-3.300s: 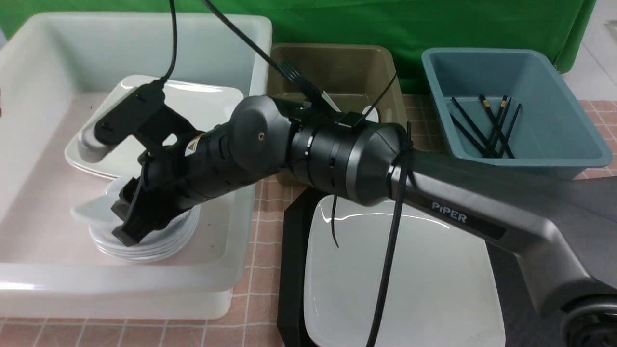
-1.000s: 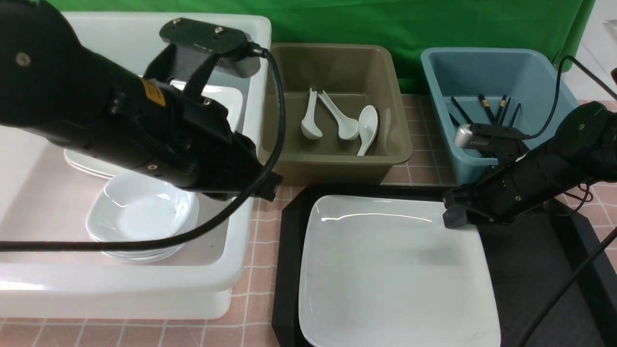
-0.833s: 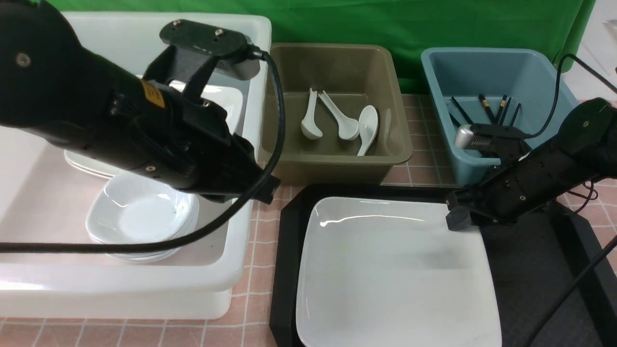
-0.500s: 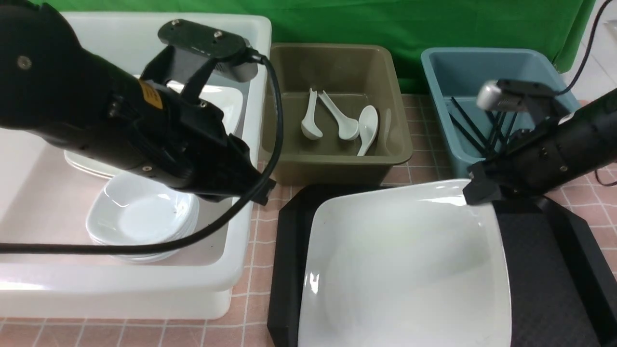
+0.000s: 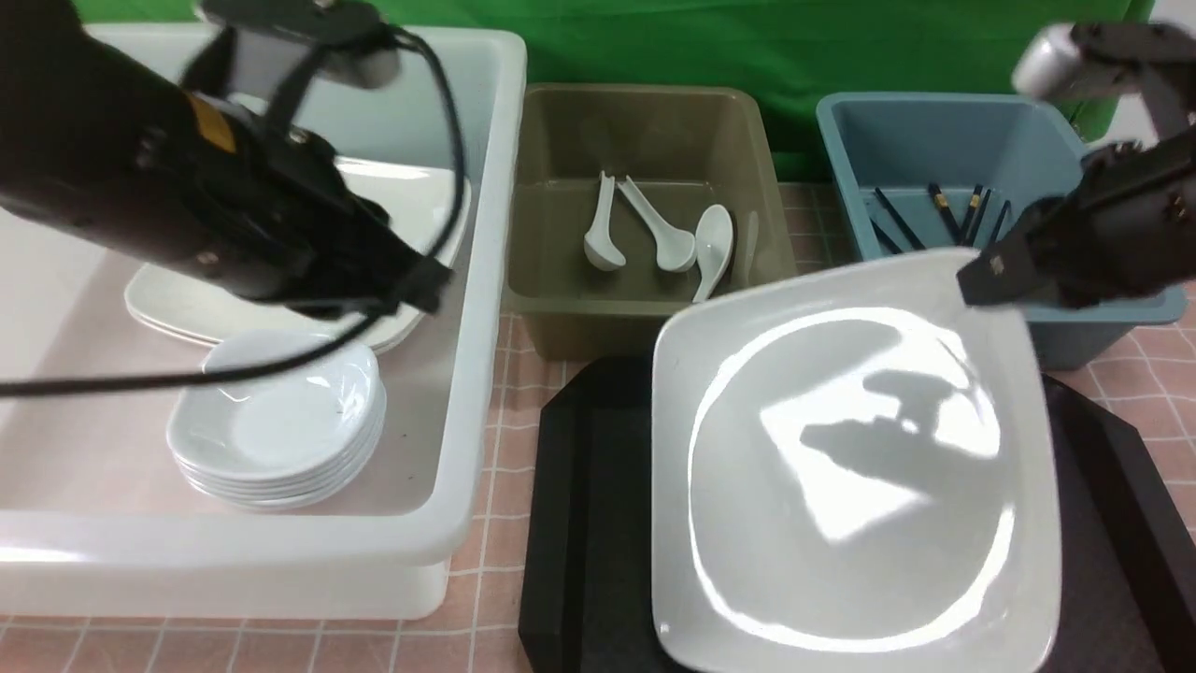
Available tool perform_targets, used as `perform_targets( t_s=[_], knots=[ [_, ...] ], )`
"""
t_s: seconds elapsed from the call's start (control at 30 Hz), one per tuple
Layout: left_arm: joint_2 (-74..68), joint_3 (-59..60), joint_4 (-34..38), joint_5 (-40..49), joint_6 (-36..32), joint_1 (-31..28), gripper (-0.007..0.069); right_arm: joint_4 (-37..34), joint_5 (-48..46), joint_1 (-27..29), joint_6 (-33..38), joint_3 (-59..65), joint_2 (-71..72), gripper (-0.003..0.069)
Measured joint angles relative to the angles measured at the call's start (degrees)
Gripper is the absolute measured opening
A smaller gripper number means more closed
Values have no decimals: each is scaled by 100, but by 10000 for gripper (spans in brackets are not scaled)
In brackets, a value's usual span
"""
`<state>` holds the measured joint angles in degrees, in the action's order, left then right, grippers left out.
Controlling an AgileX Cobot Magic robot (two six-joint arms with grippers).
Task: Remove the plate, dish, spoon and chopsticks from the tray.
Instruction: Use the right arm to put the plate into the large storage box on the left
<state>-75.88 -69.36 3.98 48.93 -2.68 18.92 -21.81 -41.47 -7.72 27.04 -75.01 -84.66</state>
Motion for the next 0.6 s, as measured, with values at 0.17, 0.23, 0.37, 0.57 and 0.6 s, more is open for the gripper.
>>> perform_targets(
  t_s=[0.17,0.23,0.37,0.57,0.6],
  knots=[
    [245,-122,7,66,-10,-965,-3,-136,-24,0,-110,-1006,-49,80],
    [368,-122,64,87,-55,-1391,-3,-306,-35,0,-116,-1489,-171,80],
    [536,-127,302,98,-176,-2168,-3,-648,45,-70,-163,-2427,-616,80],
    [579,-127,1139,186,-547,-3266,-3,-1094,342,-466,-549,-3689,-1652,80],
    [579,-127,1326,215,-643,-3403,-3,-1209,436,-576,-587,-3876,-1847,80]
  ],
)
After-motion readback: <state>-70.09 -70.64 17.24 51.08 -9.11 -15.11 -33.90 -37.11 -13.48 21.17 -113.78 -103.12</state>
